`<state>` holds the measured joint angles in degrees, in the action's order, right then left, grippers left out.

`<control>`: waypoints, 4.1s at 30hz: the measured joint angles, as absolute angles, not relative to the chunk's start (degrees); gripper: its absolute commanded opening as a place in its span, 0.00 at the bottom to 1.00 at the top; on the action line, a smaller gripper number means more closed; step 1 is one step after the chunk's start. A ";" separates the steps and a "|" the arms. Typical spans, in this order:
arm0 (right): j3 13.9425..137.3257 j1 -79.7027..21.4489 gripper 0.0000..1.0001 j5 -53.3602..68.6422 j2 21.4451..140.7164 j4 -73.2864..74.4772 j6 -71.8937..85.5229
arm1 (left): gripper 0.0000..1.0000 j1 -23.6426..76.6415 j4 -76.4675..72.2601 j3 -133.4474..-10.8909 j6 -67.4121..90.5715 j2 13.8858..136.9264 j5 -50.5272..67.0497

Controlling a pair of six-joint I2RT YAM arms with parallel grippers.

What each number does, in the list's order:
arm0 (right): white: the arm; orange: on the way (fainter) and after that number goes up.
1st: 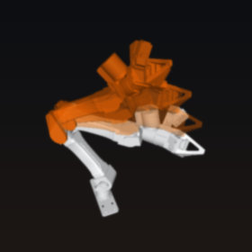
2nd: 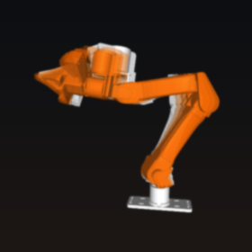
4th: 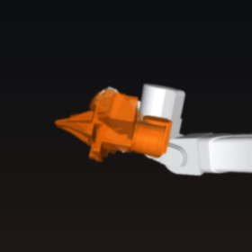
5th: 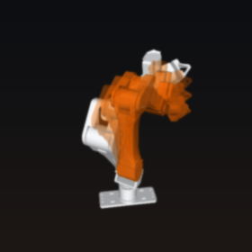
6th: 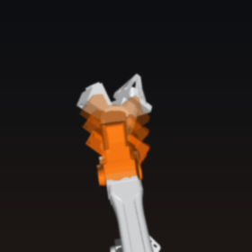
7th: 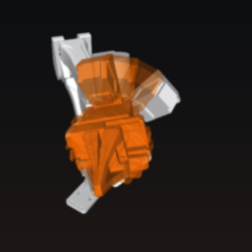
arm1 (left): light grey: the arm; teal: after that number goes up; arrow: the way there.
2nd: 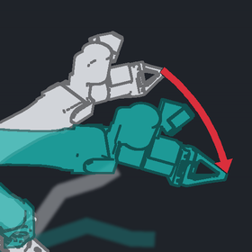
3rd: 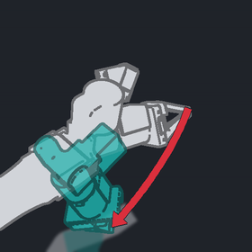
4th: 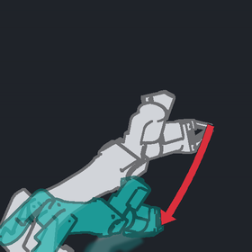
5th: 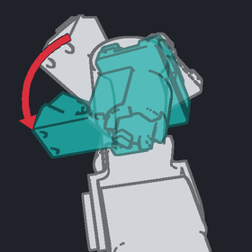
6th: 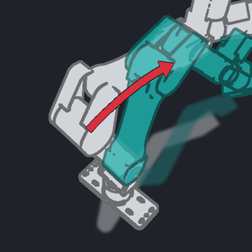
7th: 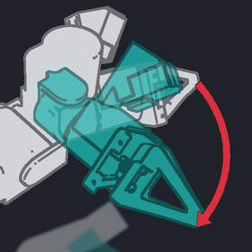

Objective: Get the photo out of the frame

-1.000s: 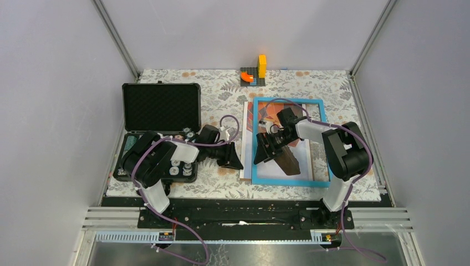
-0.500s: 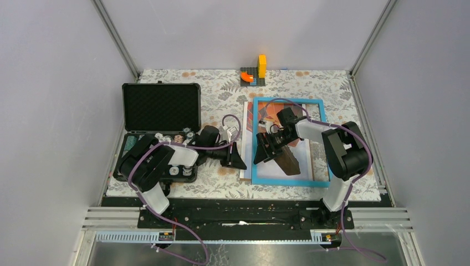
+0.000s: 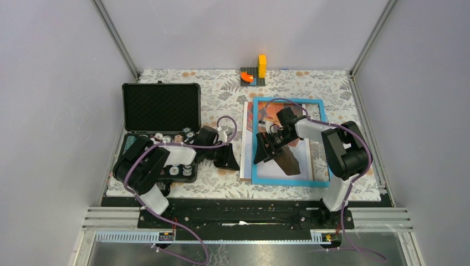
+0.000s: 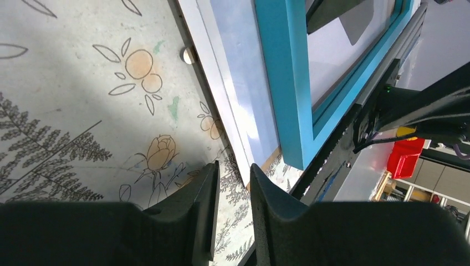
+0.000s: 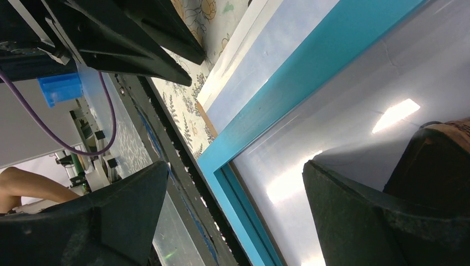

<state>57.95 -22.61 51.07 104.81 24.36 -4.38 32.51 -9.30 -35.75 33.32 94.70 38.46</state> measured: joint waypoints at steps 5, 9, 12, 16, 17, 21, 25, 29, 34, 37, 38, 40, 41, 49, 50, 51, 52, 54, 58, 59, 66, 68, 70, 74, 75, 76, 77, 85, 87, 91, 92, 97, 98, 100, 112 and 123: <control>58.02 -22.61 1.00 51.05 104.86 24.47 -4.40 | 0.30 33.01 -8.64 -37.91 33.26 96.20 37.36; 58.04 -22.61 1.00 51.05 104.88 24.49 -4.40 | 0.29 33.61 -9.15 -39.16 33.56 97.65 37.28; 58.19 -22.61 1.00 51.07 105.01 24.67 -4.38 | 0.27 33.95 -10.26 -39.55 34.20 98.45 37.47; 58.28 -22.61 1.00 51.07 105.08 24.80 -4.38 | 0.27 33.82 -11.60 -39.59 35.46 99.29 38.70; 58.28 -22.61 1.00 51.07 105.08 24.80 -4.38 | 0.26 33.78 -12.25 -39.38 35.90 99.39 39.03; 58.33 -22.61 1.00 51.07 105.12 24.82 -4.40 | 0.19 33.47 -14.61 -38.09 37.08 99.42 39.38; 58.33 -22.61 1.00 51.07 105.12 24.84 -4.38 | 0.21 33.17 -16.25 -37.10 38.09 99.42 39.48; 58.37 -22.61 1.00 51.09 105.16 24.88 -4.38 | 0.29 33.17 -16.64 -36.97 38.52 99.37 39.77; 58.41 -22.61 1.00 51.07 105.19 24.93 -4.38 | 0.28 33.36 -16.86 -35.86 38.96 98.67 40.34; 58.41 -22.61 1.00 51.07 105.19 24.95 -4.38 | 0.27 33.87 -16.36 -36.01 38.87 98.67 40.03; 58.43 -22.61 1.00 51.07 105.19 24.95 -4.38 | 0.24 33.98 -15.77 -36.34 38.65 98.67 39.77; 58.43 -22.61 1.00 51.07 105.23 24.97 -4.38 | 0.20 34.28 -14.37 -37.06 38.13 98.67 39.00; 58.43 -22.61 1.00 51.07 105.23 24.97 -4.38 | 0.18 34.48 -13.10 -37.63 37.74 98.72 38.48; 58.46 -22.59 1.00 51.05 105.27 25.04 -4.36 | 0.00 35.24 -8.05 -40.25 35.92 99.33 36.69; 58.50 -22.59 1.00 51.05 105.27 25.08 -4.36 | 0.00 35.29 -7.64 -40.45 35.79 99.33 36.60; 58.54 -22.59 1.00 51.03 105.27 25.21 -4.36 | 0.00 35.31 -7.38 -40.58 35.62 99.33 36.60; 58.61 -22.61 1.00 50.94 105.27 25.30 -4.38 | 0.00 35.33 -7.18 -40.62 35.46 99.26 36.53; 58.65 -22.61 1.00 50.78 105.27 25.43 -4.40 | 0.00 35.59 -6.55 -40.73 34.76 98.76 35.90; 59.02 -22.74 1.00 50.26 105.27 25.96 -4.51 | 0.00 36.34 -3.66 -40.75 32.67 96.90 34.11; 59.22 -22.81 1.00 49.95 105.27 26.26 -4.67 | 0.00 36.38 -2.52 -40.75 32.05 96.33 33.95; 60.49 -22.61 1.00 44.82 103.96 28.53 -5.85 | 0.00 36.42 1.45 -41.08 30.85 94.13 34.15; 60.95 -22.41 1.00 43.03 103.68 29.19 -6.44 | 0.22 36.42 2.22 -41.71 30.85 94.04 34.11; 61.08 -22.26 1.00 42.37 103.66 29.41 -6.72 | 0.31 36.34 2.70 -42.11 30.94 94.04 33.93; 61.06 -22.22 1.00 42.30 103.66 29.41 -6.92 | 0.36 36.27 3.55 -42.11 31.51 94.04 33.54; 60.97 -22.22 1.00 42.35 103.66 29.28 -6.90 | 0.36 36.27 3.38 -42.11 31.57 94.04 33.52; 60.84 -22.15 1.00 42.52 103.66 29.10 -6.90 | 0.37 36.27 3.18 -42.11 31.70 94.15 33.52; 60.75 -22.04 1.00 42.72 103.66 28.97 -6.85 | 0.37 36.27 2.90 -42.11 31.90 94.35 33.54; 60.31 -21.17 1.00 44.95 104.27 28.32 -6.52 | 0.37 36.16 -3.57 -41.78 35.42 97.76 37.15; 60.31 -21.04 1.00 45.19 104.36 28.27 -6.44 | 0.36 36.16 -5.93 -41.23 36.53 98.41 38.37; 60.31 -20.91 1.00 45.80 104.60 28.01 -6.15 | 0.22 35.53 -9.78 -39.48 38.79 98.74 40.01; 60.31 -20.93 1.00 46.09 104.73 27.94 -6.11 | 0.18 35.44 -10.83 -38.79 39.11 98.74 40.07; 60.31 -20.93 1.00 46.61 104.90 27.99 -5.74 | 0.05 35.38 -12.19 -37.34 40.18 98.72 40.05; 60.31 -20.93 1.00 46.65 104.95 27.97 -5.69 | 0.05 35.40 -12.16 -37.32 40.21 98.72 40.10; 60.31 -20.93 1.00 46.72 104.97 27.94 -5.69 | 0.03 35.40 -12.21 -37.32 40.45 98.61 40.29; 60.31 -20.93 1.00 46.89 105.01 27.90 -5.67 | 0.17 35.86 -11.64 -37.89 40.27 97.65 40.60; 60.31 -20.93 1.00 47.05 105.06 27.83 -5.69 | 0.25 35.94 -10.33 -39.55 40.07 99.72 41.15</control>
